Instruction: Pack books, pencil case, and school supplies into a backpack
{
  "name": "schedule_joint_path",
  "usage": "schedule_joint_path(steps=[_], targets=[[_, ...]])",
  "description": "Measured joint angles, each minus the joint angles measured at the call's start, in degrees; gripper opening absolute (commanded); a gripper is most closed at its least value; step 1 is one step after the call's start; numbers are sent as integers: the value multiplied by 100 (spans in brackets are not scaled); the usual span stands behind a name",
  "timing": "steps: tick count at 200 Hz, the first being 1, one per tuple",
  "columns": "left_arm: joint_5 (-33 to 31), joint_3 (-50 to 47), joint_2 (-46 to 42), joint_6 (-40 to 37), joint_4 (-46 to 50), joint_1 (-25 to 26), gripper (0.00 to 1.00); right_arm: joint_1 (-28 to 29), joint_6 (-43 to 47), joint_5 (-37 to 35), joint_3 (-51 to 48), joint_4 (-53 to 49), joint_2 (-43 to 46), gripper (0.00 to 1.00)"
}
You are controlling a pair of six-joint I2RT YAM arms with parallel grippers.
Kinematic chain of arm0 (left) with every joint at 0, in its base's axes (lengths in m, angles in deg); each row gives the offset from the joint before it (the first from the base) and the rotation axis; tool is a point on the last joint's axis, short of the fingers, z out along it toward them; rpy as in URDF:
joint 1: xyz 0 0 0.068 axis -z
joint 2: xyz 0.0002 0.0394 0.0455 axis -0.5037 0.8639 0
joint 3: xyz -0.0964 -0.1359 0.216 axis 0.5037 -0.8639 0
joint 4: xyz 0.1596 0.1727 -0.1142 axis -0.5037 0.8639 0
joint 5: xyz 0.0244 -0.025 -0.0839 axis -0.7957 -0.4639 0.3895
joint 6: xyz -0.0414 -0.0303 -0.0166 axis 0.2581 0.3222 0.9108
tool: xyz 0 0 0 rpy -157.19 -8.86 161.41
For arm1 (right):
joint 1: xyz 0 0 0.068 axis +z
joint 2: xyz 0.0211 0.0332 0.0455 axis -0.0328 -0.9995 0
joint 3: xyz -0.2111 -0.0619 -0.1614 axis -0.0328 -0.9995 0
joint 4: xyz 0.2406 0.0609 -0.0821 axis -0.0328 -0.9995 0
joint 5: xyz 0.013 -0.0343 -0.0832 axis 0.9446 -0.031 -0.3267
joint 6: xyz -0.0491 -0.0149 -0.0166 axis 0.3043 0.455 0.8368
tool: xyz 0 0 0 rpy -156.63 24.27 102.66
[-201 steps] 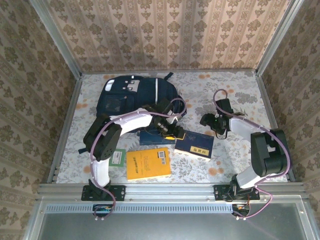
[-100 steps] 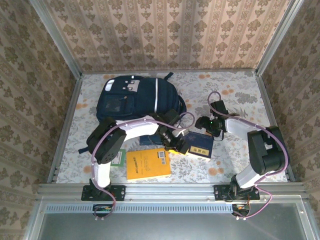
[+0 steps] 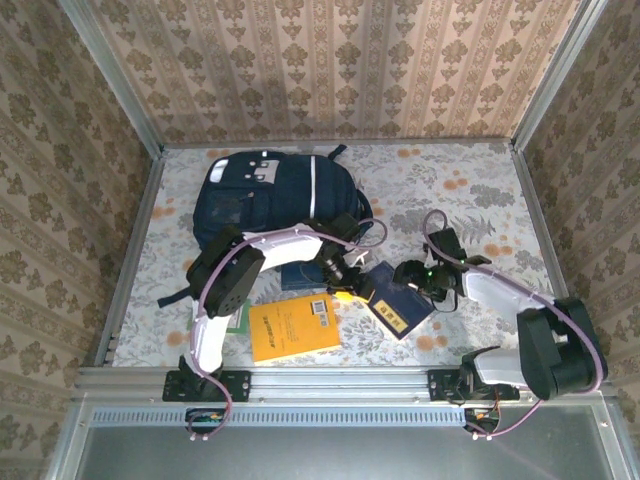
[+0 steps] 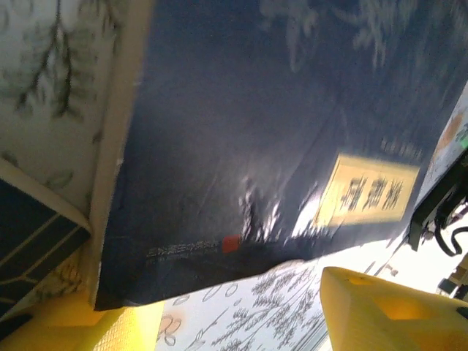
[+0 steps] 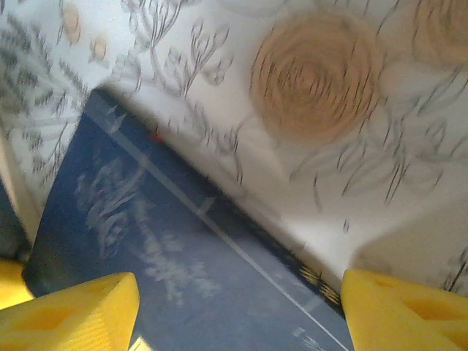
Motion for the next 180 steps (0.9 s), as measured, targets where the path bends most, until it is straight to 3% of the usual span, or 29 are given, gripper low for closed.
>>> schedule_joint_path(steps=[63,145,180], targets=[[-11,1182,702,44,-131,-81,61,264,-269,319,-525,-223,754,74],[168,372,313,131,-498,-186,62,151,-763,367,-820,138,1023,72],[232,313,313,201,-599,-168,56,151,-994,640,-992,476,1038,71]])
